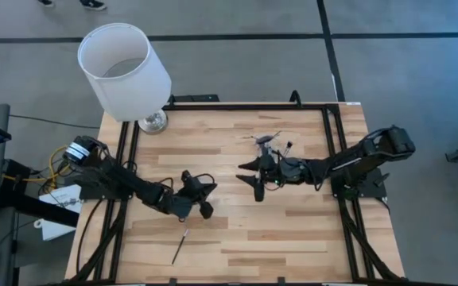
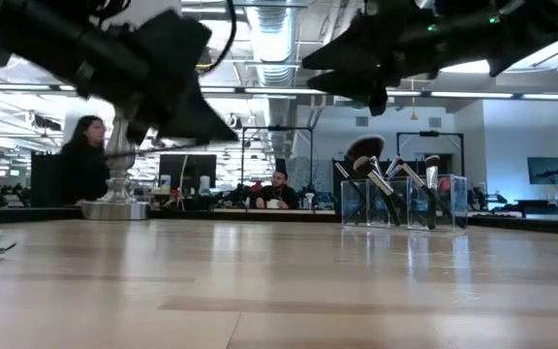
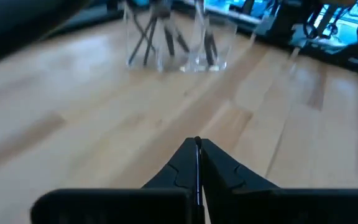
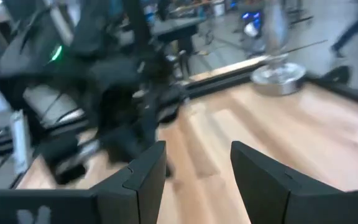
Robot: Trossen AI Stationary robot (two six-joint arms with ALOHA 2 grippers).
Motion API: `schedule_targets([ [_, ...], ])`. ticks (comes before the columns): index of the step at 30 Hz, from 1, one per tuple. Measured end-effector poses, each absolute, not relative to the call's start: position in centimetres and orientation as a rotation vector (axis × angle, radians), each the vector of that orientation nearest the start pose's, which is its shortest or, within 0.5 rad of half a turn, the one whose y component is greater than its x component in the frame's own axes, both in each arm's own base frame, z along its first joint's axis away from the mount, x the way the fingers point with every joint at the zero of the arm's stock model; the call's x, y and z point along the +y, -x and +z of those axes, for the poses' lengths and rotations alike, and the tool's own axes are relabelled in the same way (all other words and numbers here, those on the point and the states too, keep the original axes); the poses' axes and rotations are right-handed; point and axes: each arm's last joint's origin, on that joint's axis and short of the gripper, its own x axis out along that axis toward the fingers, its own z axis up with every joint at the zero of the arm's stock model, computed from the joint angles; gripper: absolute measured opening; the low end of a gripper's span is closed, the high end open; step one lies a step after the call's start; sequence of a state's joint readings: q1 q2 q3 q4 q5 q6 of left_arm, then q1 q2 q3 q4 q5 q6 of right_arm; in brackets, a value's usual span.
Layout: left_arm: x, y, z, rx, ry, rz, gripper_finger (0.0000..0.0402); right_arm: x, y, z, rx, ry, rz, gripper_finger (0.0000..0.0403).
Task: Put items in baskets/containers
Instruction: Put the eyeshadow brush into the transparent organizer
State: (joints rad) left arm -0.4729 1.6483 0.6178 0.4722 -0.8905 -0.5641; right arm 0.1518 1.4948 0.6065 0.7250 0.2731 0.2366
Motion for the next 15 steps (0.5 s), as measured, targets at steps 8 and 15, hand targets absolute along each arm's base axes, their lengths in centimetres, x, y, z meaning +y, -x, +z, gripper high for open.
schedule_targets([
  [8, -10.5, -26.5, 20.2, 0.141, 0.078, 0.402, 0.0010, 6.3, -28.3, 20.3, 0.182, -0.085, -0.087, 0.0147],
  [15, -9.0, -27.8, 23.8, -0.130, 0.044, -0.008, 0.0010, 5.7, -29.6, 19.8, 0.076, -0.101, -0.084, 0.0137],
])
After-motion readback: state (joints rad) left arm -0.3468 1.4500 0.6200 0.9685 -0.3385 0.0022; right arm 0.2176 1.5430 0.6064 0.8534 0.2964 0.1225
